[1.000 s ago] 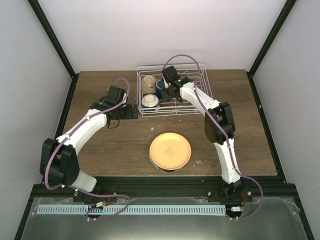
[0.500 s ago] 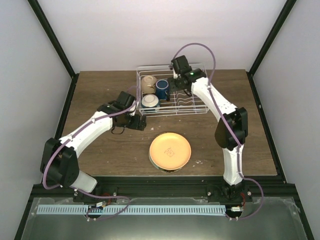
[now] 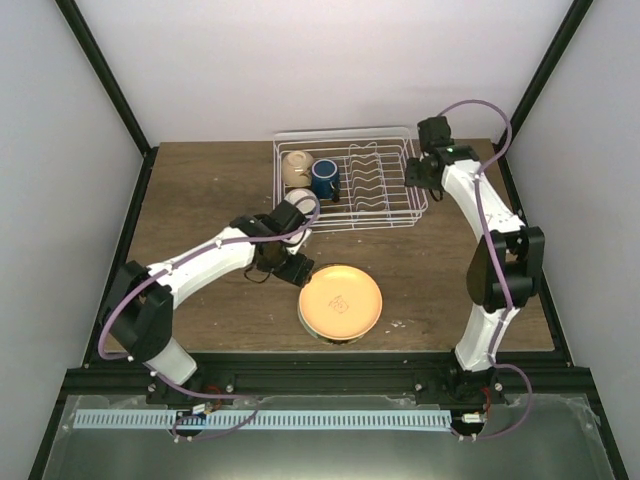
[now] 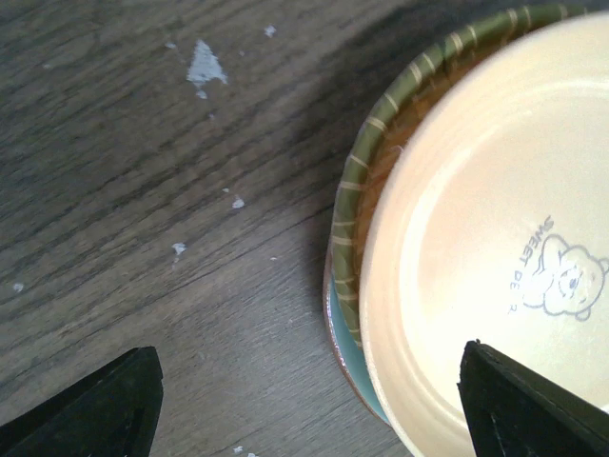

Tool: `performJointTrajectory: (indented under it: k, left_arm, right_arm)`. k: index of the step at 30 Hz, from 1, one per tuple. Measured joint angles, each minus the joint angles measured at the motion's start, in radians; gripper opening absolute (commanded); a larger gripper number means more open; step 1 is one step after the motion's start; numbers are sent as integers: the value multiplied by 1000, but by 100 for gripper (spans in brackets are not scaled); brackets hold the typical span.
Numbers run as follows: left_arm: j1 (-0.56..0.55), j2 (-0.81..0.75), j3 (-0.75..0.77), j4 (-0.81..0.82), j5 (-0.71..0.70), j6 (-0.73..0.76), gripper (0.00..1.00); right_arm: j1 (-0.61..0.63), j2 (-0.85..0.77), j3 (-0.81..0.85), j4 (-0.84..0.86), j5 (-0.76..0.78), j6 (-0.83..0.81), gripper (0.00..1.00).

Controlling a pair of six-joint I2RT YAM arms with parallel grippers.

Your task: Load the mixed dishes into the dish rack

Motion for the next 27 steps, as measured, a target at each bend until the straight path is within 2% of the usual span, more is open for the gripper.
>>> performJointTrajectory:
  k: [7, 15, 22, 27]
  left_arm:
    - [-29, 25, -24, 14, 21, 5, 70]
    - [-64, 101, -35, 49, 30, 30, 61]
    - [-86, 138, -46, 79, 45, 42, 35]
    - [-91, 143, -56, 88, 43, 48, 31]
  right_arm:
    - [-31, -109, -73, 12, 7, 8, 58]
    - [-31, -126, -114, 13, 13, 8, 58]
    - [-31, -127, -114, 14, 19, 8, 58]
    - [-31, -127, -116, 14, 22, 7, 58]
